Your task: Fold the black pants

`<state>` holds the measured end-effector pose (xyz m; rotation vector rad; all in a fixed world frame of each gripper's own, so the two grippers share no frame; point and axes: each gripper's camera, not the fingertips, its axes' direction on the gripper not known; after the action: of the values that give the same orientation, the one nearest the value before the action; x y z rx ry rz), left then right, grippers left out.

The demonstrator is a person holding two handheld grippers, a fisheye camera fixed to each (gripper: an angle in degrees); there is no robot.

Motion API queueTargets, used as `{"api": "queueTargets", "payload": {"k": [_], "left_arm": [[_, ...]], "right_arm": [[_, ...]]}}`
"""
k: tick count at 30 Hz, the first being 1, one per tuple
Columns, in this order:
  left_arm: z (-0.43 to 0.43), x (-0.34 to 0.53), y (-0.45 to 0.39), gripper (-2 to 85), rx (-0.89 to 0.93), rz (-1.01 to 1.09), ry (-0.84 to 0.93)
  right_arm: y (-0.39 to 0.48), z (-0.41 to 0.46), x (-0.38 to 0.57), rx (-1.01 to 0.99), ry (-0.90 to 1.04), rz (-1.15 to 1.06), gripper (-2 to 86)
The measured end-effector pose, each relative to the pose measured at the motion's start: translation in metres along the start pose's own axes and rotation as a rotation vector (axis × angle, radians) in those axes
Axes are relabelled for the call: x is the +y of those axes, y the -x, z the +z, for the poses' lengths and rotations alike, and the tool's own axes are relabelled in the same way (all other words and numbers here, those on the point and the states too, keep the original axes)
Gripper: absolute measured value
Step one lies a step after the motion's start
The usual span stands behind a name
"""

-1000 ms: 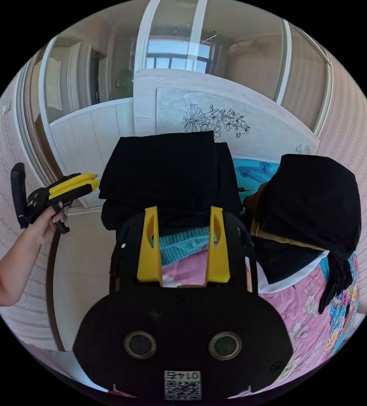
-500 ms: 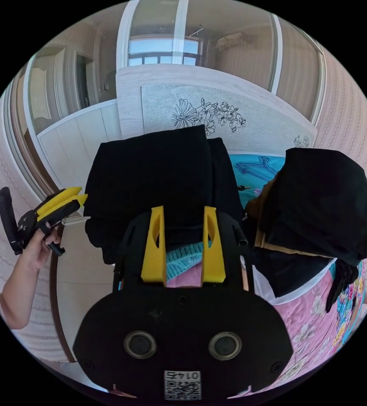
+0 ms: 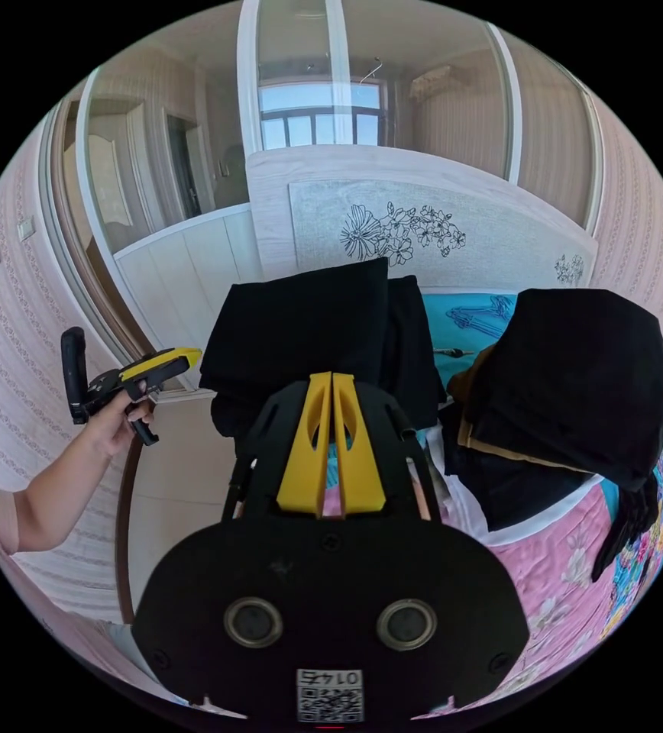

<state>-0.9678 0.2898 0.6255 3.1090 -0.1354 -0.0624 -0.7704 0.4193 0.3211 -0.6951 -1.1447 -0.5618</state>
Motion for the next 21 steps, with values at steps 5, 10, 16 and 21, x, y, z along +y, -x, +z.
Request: {"api": "queueTargets", "payload": {"k": [5,10,16,21], "left_arm": [[0.022,-0.004,-0.001,11.5,0.000,-0.063,0.075],[0.029,-0.016,-0.017,4.8,0.048,0.021,0.097],[0.025,-0.031,-0.030,2.3,0.159,0.017,0.100],[0.007,-0.047,-0.076,2.2,0.230,0.094,0.061]], "right_arm": [[-0.014,-0.020,0.009,-0.007,0.018,-0.018,-1.0],[-0.040,-0.053,0.022,-0.088,-0.029,0.053,-1.0],[-0.068,-0.122,0.033,-0.198,-0.107,0.079,-1.0],[-0.099,-0.201,0.064,-0.267,-0.201,0.147,-1.0]]}}
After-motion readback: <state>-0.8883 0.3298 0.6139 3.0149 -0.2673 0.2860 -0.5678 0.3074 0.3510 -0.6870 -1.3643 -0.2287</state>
